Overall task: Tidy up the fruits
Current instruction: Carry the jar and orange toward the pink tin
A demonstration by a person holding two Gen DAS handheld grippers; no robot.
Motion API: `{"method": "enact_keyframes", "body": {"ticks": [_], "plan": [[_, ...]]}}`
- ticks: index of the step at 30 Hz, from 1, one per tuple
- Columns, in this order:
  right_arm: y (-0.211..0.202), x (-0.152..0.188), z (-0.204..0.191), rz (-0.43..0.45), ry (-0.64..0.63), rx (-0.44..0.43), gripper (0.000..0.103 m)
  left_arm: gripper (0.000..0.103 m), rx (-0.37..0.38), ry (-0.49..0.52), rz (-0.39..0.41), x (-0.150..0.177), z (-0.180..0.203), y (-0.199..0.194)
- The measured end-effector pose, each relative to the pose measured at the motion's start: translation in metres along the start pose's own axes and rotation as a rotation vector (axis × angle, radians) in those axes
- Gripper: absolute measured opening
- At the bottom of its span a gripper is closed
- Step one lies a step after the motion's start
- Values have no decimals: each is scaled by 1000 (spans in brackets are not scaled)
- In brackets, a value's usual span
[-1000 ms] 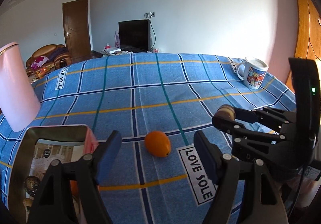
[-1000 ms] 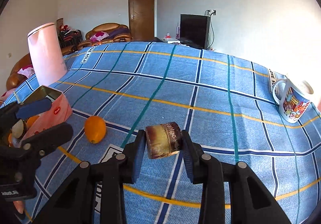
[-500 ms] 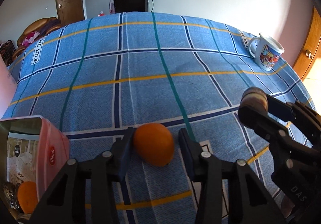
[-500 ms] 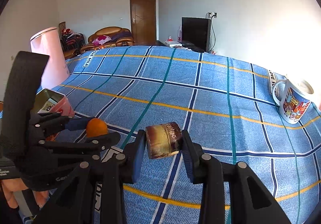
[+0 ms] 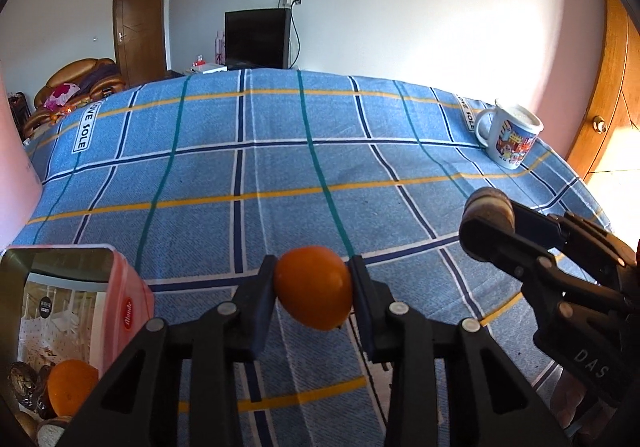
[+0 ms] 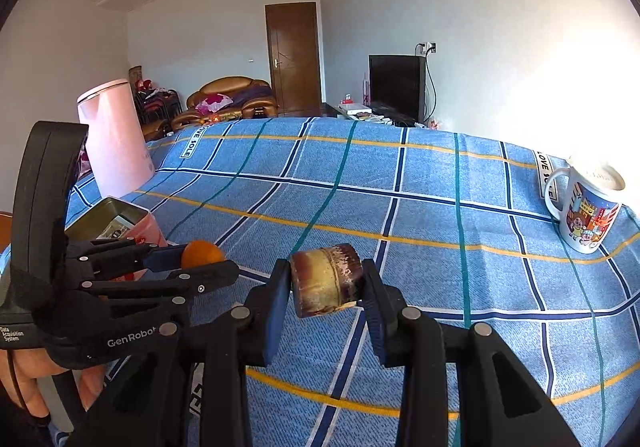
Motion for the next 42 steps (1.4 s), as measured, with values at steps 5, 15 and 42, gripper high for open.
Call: {"method": "enact_keyframes", "body": {"ticks": [5,15,42], "plan": [[-8,-4,-2,43,-1,-16,37,37,-13,27,57,-6,4,-8],[-17,-9,-4,102,-16,-19,37,37,-33,51,130,-12,6,-20],[-40,-16,-7,227,-43,-11,37,37,-67,83,286,-18,8,-54]]}}
Point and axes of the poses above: each gripper's, at about its wrist camera, not at the fingertips, and y roughly the way its jaws point, z to its right, x to its underside, the point moved 6 cm from there along y, roughly the way its jaws point, and after that the axes turned 14 degrees about z, right-handed, at the moved point
